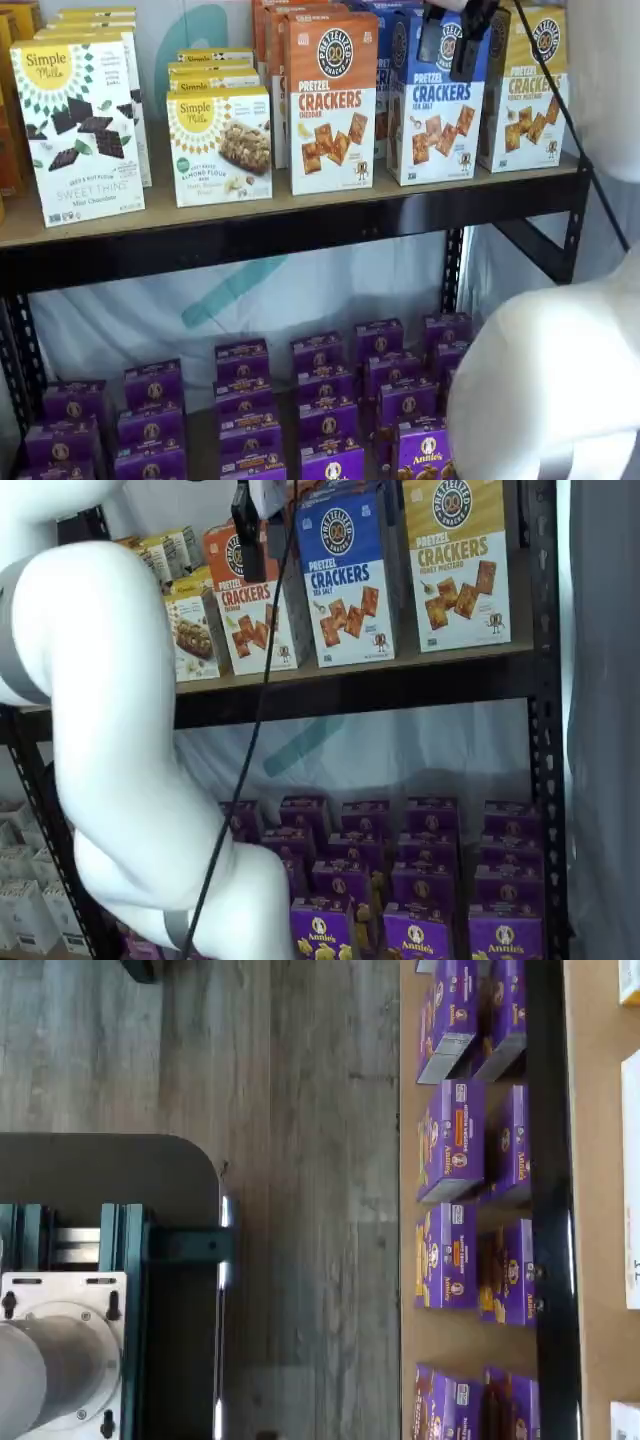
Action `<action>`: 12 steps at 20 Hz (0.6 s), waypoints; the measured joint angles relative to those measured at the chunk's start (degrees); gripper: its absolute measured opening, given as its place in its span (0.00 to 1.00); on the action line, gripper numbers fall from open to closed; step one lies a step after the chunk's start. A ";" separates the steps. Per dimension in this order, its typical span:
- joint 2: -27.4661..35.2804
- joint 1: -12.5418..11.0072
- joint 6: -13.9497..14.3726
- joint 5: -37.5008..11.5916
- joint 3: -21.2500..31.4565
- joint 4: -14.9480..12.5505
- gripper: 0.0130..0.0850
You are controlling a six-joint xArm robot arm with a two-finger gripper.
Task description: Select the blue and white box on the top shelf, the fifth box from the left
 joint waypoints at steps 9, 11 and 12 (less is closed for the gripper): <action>-0.45 -0.75 -0.70 3.73 0.16 -0.19 1.00; -0.65 -2.01 -1.12 3.67 0.27 1.66 1.00; -0.72 -2.69 -1.32 3.52 0.31 2.76 1.00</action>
